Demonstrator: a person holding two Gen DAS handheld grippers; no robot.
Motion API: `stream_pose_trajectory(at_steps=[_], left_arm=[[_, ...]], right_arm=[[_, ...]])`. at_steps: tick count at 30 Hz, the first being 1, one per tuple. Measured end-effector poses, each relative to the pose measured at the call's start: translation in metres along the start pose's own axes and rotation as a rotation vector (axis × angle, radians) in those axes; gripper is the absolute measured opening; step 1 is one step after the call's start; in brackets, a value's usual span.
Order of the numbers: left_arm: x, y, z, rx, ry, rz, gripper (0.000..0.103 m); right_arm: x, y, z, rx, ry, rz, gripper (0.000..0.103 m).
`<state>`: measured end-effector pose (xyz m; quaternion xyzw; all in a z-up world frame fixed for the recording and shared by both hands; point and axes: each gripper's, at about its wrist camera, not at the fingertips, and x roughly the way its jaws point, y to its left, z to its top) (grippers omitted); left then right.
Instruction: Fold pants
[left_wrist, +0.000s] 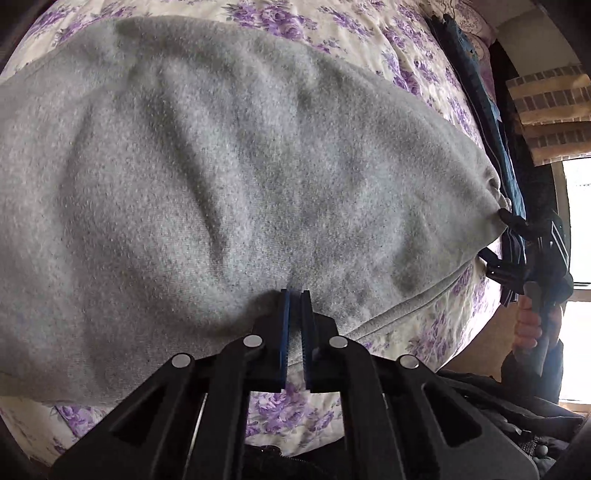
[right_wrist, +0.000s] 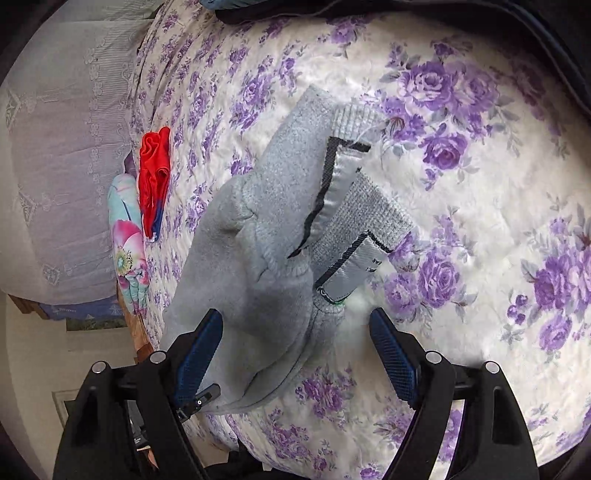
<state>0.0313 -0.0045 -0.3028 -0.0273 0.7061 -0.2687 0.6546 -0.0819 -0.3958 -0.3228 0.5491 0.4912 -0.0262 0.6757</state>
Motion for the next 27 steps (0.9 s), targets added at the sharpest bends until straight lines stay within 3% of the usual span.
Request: stream_pose_trajectory(at_steps=[3,4,6,7,13,17,20,25,27], left_arm=[[-0.001,0.005,-0.003,-0.011,0.007,-0.006,0.005],[-0.002,0.006,-0.003,-0.015,0.009,-0.009,0.005],[-0.002,0.006,-0.002,-0.016,0.015,-0.004,0.005],[-0.003,0.007,-0.001,-0.014,0.020,0.003,0.005],[-0.015,-0.019,0.002,0.083,0.010,0.096,0.005],[-0.046,-0.060,0.014,0.204,-0.064,0.043,0.005],[-0.052,-0.094,0.043,0.244,-0.073,-0.040,0.005],[-0.003,-0.146,0.086,0.238,-0.023,-0.136,0.005],[0.025,-0.159,0.091,0.241,0.000,-0.117,0.005]], right_arm=[[0.004,0.001,0.014,0.021,-0.015,0.091,0.084],[0.005,0.002,0.017,0.019,-0.019,0.103,0.079],[0.009,0.005,0.019,-0.021,-0.016,0.062,0.033],[0.009,0.005,0.018,-0.037,-0.020,0.048,0.025],[0.010,0.027,0.009,-0.179,-0.068,-0.139,0.024],[0.012,0.030,0.007,-0.232,-0.074,-0.180,0.026],[0.013,0.030,0.007,-0.247,-0.070,-0.195,0.025],[0.013,0.031,0.008,-0.253,-0.067,-0.211,0.026],[0.015,0.035,0.008,-0.264,-0.063,-0.230,0.026]])
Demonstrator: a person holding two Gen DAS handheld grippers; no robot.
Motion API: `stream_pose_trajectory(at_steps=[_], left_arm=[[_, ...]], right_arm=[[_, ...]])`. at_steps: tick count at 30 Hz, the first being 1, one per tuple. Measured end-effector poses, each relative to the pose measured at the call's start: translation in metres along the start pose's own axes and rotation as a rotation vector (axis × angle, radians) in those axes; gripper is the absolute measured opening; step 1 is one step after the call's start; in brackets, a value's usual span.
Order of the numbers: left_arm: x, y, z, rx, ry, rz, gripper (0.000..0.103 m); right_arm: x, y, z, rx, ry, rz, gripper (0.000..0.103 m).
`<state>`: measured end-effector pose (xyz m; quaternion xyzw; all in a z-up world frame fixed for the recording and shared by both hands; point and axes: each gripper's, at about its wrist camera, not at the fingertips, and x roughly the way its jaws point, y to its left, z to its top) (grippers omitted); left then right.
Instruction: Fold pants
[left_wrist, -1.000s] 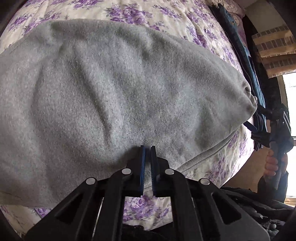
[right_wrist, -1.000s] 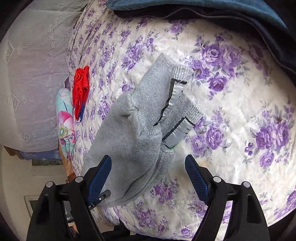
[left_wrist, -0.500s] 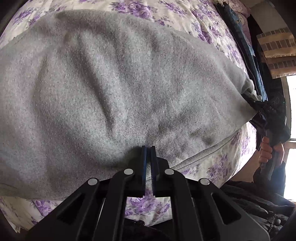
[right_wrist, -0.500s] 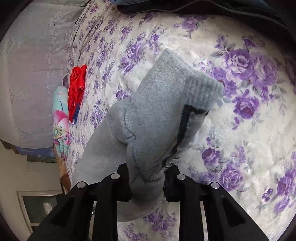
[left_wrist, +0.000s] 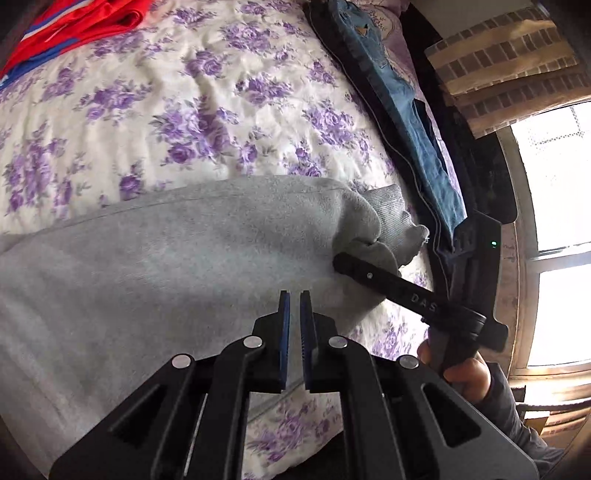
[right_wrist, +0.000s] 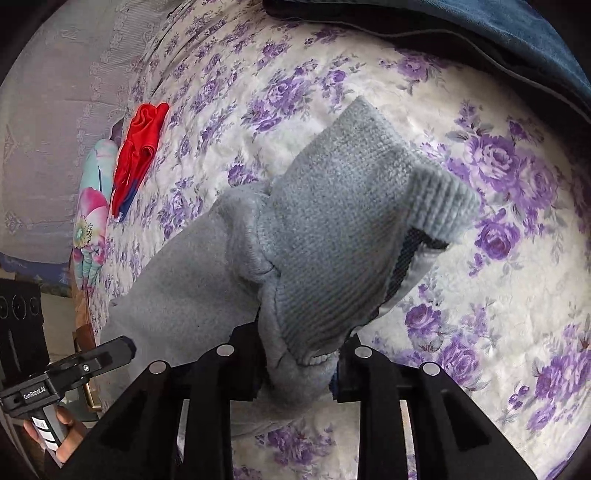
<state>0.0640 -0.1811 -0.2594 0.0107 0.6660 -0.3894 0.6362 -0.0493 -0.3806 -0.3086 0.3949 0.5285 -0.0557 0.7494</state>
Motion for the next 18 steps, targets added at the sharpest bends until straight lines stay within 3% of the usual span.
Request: stream_pose_trajectory(at_steps=[3,4,9,18], left_arm=[[0.051,0.005,0.001,-0.027,0.091,0.076,0.005],[0.056,0.010,-0.001,-0.048,0.075,0.062,0.005],[0.056,0.030,-0.005,-0.143,0.062,-0.053,0.002],[0.054,0.013,-0.014,-0.085,0.020,0.005,0.002]], right_arm=[[0.001,0.004,0.000,-0.019,0.011,-0.028,0.026],[0.001,0.006,0.000,-0.029,0.010,-0.041,0.026],[0.003,0.008,0.001,-0.043,0.017,-0.061,0.026],[0.003,0.021,0.004,-0.057,0.036,-0.133,0.029]])
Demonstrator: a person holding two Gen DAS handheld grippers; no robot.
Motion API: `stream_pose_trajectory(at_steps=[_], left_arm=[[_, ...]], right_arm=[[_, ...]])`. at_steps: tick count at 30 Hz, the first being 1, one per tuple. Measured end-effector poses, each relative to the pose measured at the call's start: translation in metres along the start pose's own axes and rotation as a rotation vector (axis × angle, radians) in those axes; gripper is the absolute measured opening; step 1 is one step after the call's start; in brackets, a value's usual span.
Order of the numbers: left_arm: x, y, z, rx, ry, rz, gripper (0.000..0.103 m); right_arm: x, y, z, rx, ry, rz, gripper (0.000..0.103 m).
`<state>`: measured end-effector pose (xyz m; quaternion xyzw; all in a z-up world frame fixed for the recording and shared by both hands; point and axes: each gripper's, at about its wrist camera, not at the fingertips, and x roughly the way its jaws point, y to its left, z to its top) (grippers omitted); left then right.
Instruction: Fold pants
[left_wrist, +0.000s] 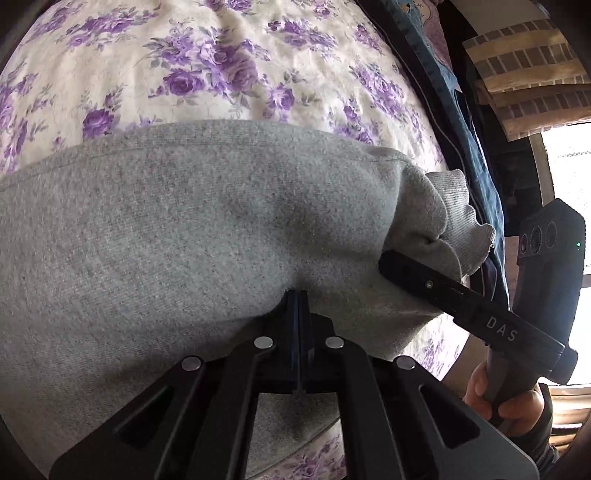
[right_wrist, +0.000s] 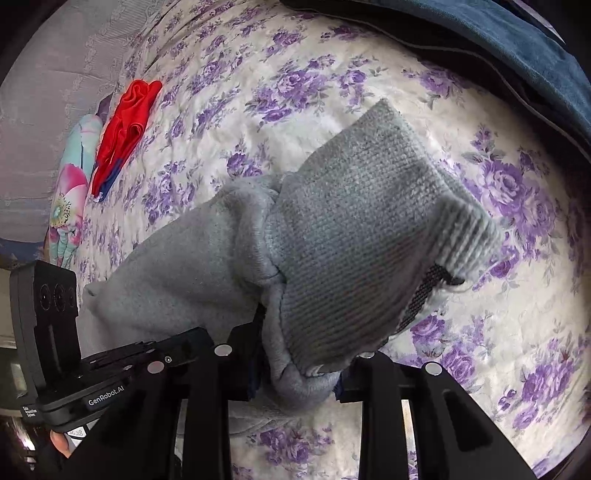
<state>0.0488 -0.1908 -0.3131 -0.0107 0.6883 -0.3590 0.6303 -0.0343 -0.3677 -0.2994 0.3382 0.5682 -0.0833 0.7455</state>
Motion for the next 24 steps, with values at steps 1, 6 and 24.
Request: stream_pose_trajectory(at_steps=[1,6,24], left_arm=[[0.000,0.001,0.000,-0.001,-0.005,-0.003,0.002],[-0.026,0.007,-0.009,-0.022,-0.034,-0.005,0.001],[-0.230,0.265,-0.160,-0.577,-0.380,0.310,0.001]], right_arm=[[-0.002,0.004,0.000,-0.008,-0.001,-0.020,0.028],[-0.030,0.045,-0.003,-0.149,-0.092,-0.115,0.024],[0.003,0.284,-0.098,-0.970,-0.151,-0.234,0.024]])
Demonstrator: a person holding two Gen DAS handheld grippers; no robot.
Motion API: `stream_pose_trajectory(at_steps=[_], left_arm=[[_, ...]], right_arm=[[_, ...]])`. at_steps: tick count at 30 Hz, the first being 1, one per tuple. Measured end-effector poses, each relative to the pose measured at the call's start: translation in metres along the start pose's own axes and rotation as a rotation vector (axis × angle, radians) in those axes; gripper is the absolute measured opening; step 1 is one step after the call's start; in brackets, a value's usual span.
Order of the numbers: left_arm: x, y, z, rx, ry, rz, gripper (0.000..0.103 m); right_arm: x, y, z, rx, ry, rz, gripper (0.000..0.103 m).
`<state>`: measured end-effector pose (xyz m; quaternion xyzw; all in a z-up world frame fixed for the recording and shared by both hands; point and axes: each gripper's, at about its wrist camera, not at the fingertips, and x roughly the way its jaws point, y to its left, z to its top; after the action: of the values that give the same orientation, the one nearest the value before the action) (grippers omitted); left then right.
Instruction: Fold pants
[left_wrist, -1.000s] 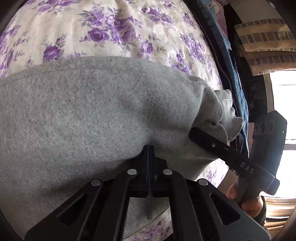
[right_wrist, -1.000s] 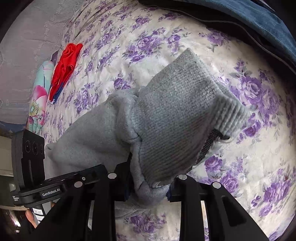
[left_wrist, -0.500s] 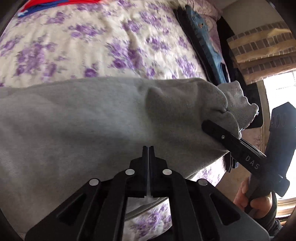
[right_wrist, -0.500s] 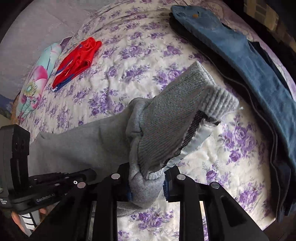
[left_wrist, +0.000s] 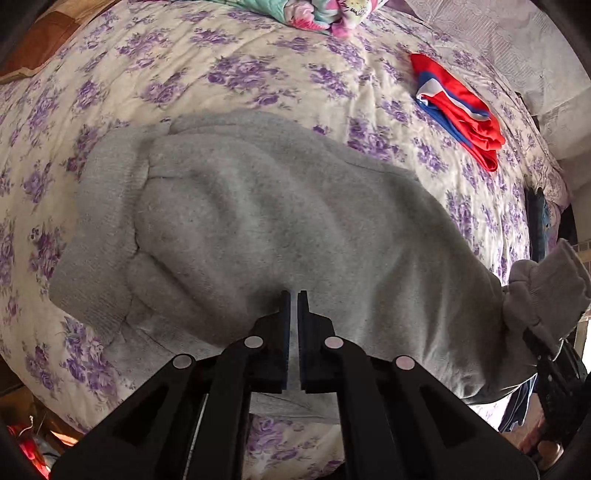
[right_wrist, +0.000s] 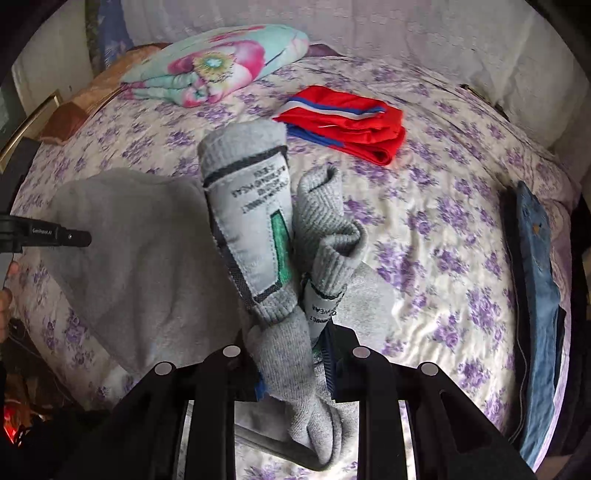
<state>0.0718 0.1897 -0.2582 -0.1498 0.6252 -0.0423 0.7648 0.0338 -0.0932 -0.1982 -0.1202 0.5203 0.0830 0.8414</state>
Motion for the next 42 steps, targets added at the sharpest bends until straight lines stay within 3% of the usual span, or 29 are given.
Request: stream_pose_trajectory(at_steps=[3,4,6,7,8,10,12,14,16,19,21,22,23,27,32,36,39,40,41,42], left_arm=[[0.009,0.003,-0.002,-0.006,0.010,-0.006,0.001],[0.011,0.002,-0.003,-0.003,0.010,-0.003,0.001],[0.015,0.002,-0.003,-0.001,0.012,-0.004,0.001],[0.016,0.002,-0.003,-0.005,0.015,-0.008,0.001],[0.017,0.004,-0.002,-0.009,0.019,-0.010,0.001],[0.018,0.007,-0.002,-0.015,0.026,-0.018,0.001],[0.018,0.010,-0.001,-0.026,0.032,-0.035,0.001],[0.019,0.012,0.000,-0.034,0.037,-0.050,0.001],[0.019,0.013,-0.001,-0.034,0.039,-0.053,0.001],[0.019,0.013,-0.001,-0.034,0.039,-0.053,0.001],[0.019,0.013,-0.001,-0.032,0.039,-0.055,0.001],[0.020,0.013,-0.001,-0.031,0.040,-0.057,0.001],[0.020,0.013,-0.001,-0.029,0.042,-0.060,0.001],[0.022,0.014,0.001,-0.026,0.046,-0.064,0.001],[0.021,0.016,0.000,-0.035,0.042,-0.082,0.001],[0.007,0.019,0.001,-0.062,0.029,-0.115,0.001],[-0.034,0.022,-0.001,-0.048,-0.051,-0.128,0.001],[-0.050,0.026,-0.003,-0.047,-0.083,-0.132,0.001],[-0.067,0.031,-0.004,-0.050,-0.114,-0.126,0.008],[-0.080,0.038,-0.005,-0.061,-0.134,-0.112,0.017]], right_arm=[[0.032,0.042,-0.006,-0.116,0.052,-0.021,0.025],[0.042,0.053,-0.009,-0.142,0.061,-0.029,0.030],[0.053,0.070,-0.019,-0.206,0.049,-0.026,0.048],[0.052,0.079,-0.023,-0.253,0.041,0.004,0.073],[0.050,0.088,-0.027,-0.303,0.037,0.020,0.084],[0.039,0.097,-0.031,-0.388,0.014,0.016,0.084],[0.023,0.094,-0.026,-0.385,0.023,0.096,0.084],[0.000,0.080,-0.016,-0.307,0.028,0.237,0.082],[-0.021,0.062,-0.003,-0.223,0.009,0.322,0.083],[-0.029,0.033,0.015,-0.115,-0.021,0.310,0.083],[-0.019,0.019,0.023,-0.073,-0.007,0.302,0.065],[-0.007,0.014,0.026,-0.054,0.027,0.324,0.033],[0.006,0.011,0.027,-0.029,0.068,0.350,0.014],[0.075,0.021,0.014,0.007,0.268,0.358,0.016],[0.090,0.021,0.013,0.084,0.327,0.391,0.016],[0.085,0.024,0.016,0.070,0.340,0.376,0.016],[0.060,0.016,0.020,0.104,0.301,0.363,0.020],[0.047,0.012,0.021,0.123,0.274,0.380,0.029],[0.034,0.008,0.021,0.128,0.248,0.397,0.039],[0.021,0.004,0.019,0.124,0.224,0.403,0.041]])
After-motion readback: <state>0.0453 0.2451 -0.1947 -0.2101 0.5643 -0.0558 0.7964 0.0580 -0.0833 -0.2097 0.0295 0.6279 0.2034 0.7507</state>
